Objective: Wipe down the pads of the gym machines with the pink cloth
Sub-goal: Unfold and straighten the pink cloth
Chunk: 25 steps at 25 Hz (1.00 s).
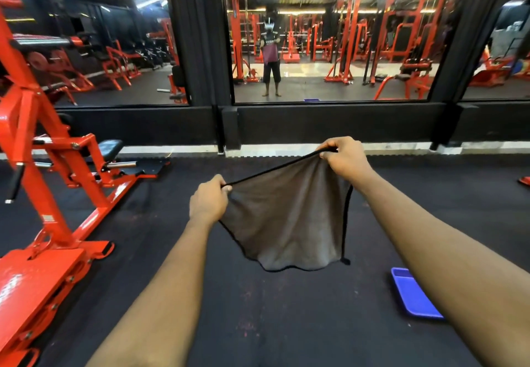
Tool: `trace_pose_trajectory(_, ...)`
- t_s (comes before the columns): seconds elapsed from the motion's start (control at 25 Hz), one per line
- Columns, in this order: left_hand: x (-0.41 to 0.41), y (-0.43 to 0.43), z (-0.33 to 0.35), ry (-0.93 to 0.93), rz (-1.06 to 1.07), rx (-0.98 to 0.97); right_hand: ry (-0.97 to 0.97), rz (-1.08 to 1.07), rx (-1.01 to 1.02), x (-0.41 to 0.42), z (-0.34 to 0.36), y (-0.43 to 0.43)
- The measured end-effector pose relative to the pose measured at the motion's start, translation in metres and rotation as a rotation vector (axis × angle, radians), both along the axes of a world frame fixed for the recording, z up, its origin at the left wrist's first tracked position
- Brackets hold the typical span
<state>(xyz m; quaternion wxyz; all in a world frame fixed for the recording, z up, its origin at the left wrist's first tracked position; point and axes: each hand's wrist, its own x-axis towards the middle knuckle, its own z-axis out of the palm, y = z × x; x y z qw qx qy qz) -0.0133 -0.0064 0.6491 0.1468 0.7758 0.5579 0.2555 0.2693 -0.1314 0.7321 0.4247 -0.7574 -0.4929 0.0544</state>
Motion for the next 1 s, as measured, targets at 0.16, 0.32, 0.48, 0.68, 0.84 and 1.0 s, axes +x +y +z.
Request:
trace_pose_trajectory(0.16,0.005,0.008,0.021,-0.182,-0.029,0.213,0.004,-0.243,0.063,0.017,-0.016,-0.016)
trace_pose_trajectory(0.32,0.016,-0.005,0.047,-0.458,0.056,0.332,0.204,-0.452,0.233,0.022,-0.014,-0.025)
trace_pose_trajectory(0.48,0.023,-0.020,0.073,-0.658,0.164,0.370,0.345,-0.609,0.388,0.012,-0.003,-0.027)
trace_pose_trajectory(0.68,0.037,-0.005,0.088,-0.523,0.229,0.095,0.422,-0.568,0.271,-0.001,0.008,-0.009)
trace_pose_trajectory(0.84,0.056,-0.001,0.093,-0.371,-0.125,0.015,0.548,0.120,0.159,-0.030,0.000,0.010)
trace_pose_trajectory(1.0,0.067,-0.004,0.091,-0.269,-0.410,-0.042,0.560,0.463,0.029,-0.052,0.000,0.020)
